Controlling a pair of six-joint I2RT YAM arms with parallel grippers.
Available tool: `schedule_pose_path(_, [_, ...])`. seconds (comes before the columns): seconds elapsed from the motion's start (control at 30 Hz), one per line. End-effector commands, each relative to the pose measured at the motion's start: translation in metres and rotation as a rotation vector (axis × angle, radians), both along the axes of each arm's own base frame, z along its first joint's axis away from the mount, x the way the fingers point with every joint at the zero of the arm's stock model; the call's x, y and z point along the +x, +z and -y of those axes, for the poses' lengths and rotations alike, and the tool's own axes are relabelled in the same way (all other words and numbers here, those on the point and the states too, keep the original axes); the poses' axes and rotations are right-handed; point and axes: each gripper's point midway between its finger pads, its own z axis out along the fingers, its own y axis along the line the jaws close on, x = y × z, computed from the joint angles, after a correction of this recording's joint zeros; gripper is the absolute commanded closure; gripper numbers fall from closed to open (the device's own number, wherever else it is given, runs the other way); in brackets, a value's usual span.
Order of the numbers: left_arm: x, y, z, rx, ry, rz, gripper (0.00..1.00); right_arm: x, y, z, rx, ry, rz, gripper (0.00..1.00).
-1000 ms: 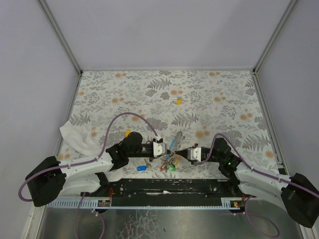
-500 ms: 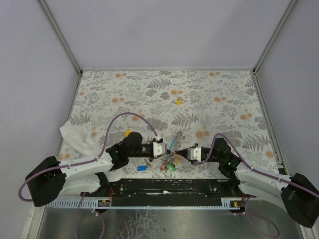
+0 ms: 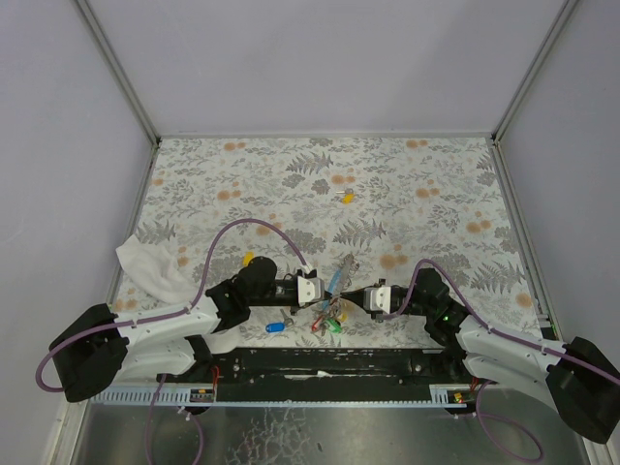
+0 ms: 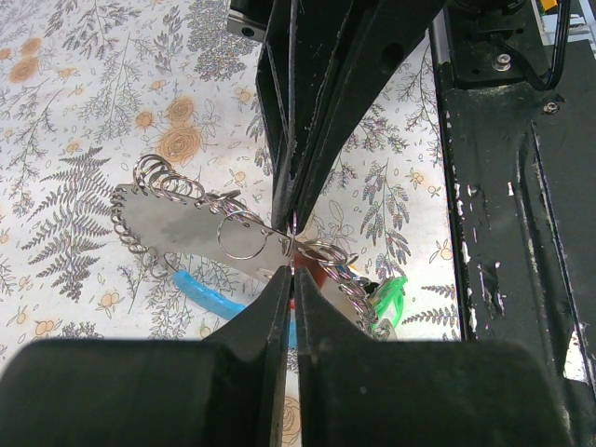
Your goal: Put the keys on the keyring
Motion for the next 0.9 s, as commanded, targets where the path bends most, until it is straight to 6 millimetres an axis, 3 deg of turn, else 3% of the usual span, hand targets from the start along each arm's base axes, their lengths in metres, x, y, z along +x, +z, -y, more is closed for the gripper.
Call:
schedule_pose_path(0.0, [0.0044, 0.0268, 0.0107, -0.074, -0.010, 0.054, 1.00, 0.0058, 0.0361, -0.0096, 0.077, 0.019, 0.068, 1.00])
schedule_pose_path(0.87, [0.0044, 0.0312, 0.0139, -0.091, -0.013, 0.058, 1.00, 0.0030, 0.0348, -0.0112, 0.073, 0.037, 0.051, 1.00])
